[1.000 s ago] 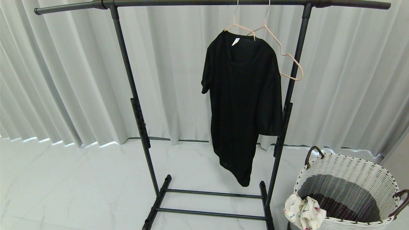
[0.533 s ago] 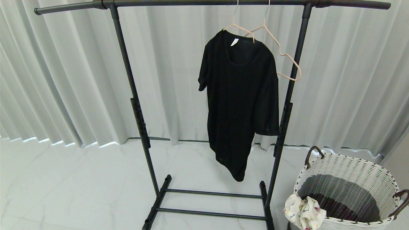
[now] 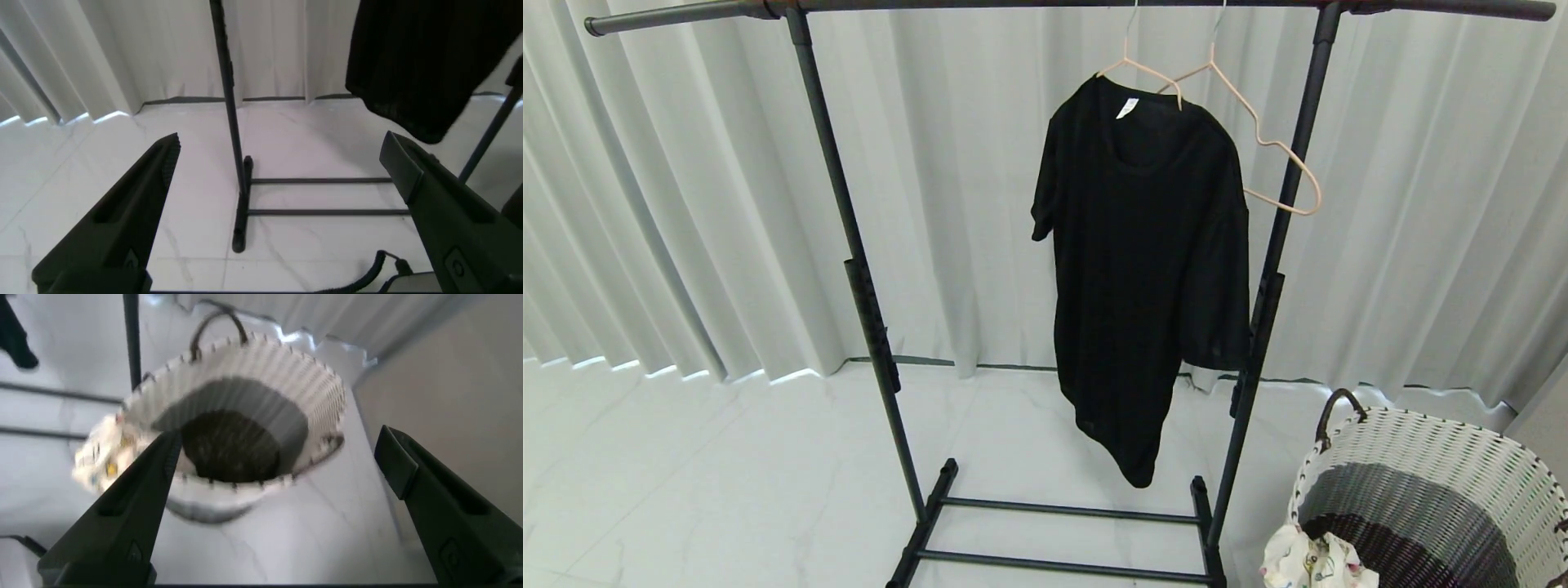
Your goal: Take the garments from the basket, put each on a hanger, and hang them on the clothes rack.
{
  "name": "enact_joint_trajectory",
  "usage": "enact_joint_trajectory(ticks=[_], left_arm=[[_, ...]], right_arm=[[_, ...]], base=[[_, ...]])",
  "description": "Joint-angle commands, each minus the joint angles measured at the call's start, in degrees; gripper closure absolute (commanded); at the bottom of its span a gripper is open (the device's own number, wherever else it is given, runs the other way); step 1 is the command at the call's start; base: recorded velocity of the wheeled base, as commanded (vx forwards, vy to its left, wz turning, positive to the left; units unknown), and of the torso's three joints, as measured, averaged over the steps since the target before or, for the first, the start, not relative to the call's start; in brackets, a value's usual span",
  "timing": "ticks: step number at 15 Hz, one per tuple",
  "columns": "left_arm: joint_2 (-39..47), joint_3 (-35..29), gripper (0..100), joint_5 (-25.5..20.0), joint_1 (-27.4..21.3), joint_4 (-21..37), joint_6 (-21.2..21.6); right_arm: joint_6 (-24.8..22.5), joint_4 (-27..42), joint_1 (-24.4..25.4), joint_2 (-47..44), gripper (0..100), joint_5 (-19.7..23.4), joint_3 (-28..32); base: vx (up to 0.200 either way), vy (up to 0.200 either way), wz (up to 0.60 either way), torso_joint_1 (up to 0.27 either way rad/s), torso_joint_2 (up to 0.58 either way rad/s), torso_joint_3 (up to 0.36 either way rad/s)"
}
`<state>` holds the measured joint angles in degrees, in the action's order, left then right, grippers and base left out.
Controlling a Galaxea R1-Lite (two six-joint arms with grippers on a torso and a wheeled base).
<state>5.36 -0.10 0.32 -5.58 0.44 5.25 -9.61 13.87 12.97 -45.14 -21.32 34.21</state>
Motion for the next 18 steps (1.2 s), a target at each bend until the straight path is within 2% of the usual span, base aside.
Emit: enact_joint_trajectory(ticks=[1, 2, 4, 7, 9, 11, 14, 15, 16, 18], left_arm=[[0.0, 0.01, 0, 0.03, 0.05, 0.0, -0.24], [0.0, 0.01, 0, 0.03, 0.05, 0.0, 0.02], [0.09, 0.01, 0, -0.05, 0.05, 0.0, 0.37], [0.0, 0.01, 0, -0.05, 0.05, 0.0, 0.2], [0.09, 0.01, 0, -0.05, 0.05, 0.0, 0.02], [0.09, 0.01, 0, -0.05, 0.05, 0.0, 0.02], [0.0, 0.01, 0, -0.05, 0.05, 0.0, 0.02], [0.0, 0.01, 0, -0.05, 0.05, 0.0, 0.02], [0.0, 0.01, 0, 0.03, 0.05, 0.0, -0.51], [0.0, 0.01, 0, 0.03, 0.05, 0.0, -0.77]], right_arm=[[-1.73, -0.43, 0.04, 0.14, 0, 2.51, -3.18], [-2.52, -0.43, 0.04, 0.14, 0, 3.48, -4.06], [-10.96, -0.6, 0.12, -0.65, 0, 12.36, -11.44], [-17.29, -1.66, 0.65, -8.12, 0, 17.72, -18.21], [-17.73, -4.2, 2.23, -13.66, 0, 19.04, -20.06], [-17.64, -10.8, 5.57, -22.18, 0, 19.12, -21.99], [-17.55, -17.83, 10.41, -34.58, 0, 19.12, -21.9], [-17.55, -20.64, 10.67, -37.56, 0, 19.12, -21.9], [-17.55, -27.85, 10.76, -44.07, 0, 19.04, -22.17], [-17.73, -34.53, 11.2, -50.92, 0, 18.42, -21.99]], base=[[0.0, 0.0, 0.0, 0.0, 0.0, 0.0], [0.0, 0.0, 0.0, 0.0, 0.0, 0.0], [0.0, 0.0, 0.0, 0.0, 0.0, 0.0], [0.0, 0.0, 0.0, 0.0, 0.0, 0.0], [0.0, 0.0, 0.0, 0.0, 0.0, 0.0], [0.0, 0.0, 0.0, 0.0, 0.0, 0.0], [0.0, 0.0, 0.0, 0.0, 0.0, 0.0], [0.0, 0.0, 0.0, 0.0, 0.0, 0.0], [0.0, 0.0, 0.0, 0.0, 0.0, 0.0], [0.0, 0.0, 0.0, 0.0, 0.0, 0.0]])
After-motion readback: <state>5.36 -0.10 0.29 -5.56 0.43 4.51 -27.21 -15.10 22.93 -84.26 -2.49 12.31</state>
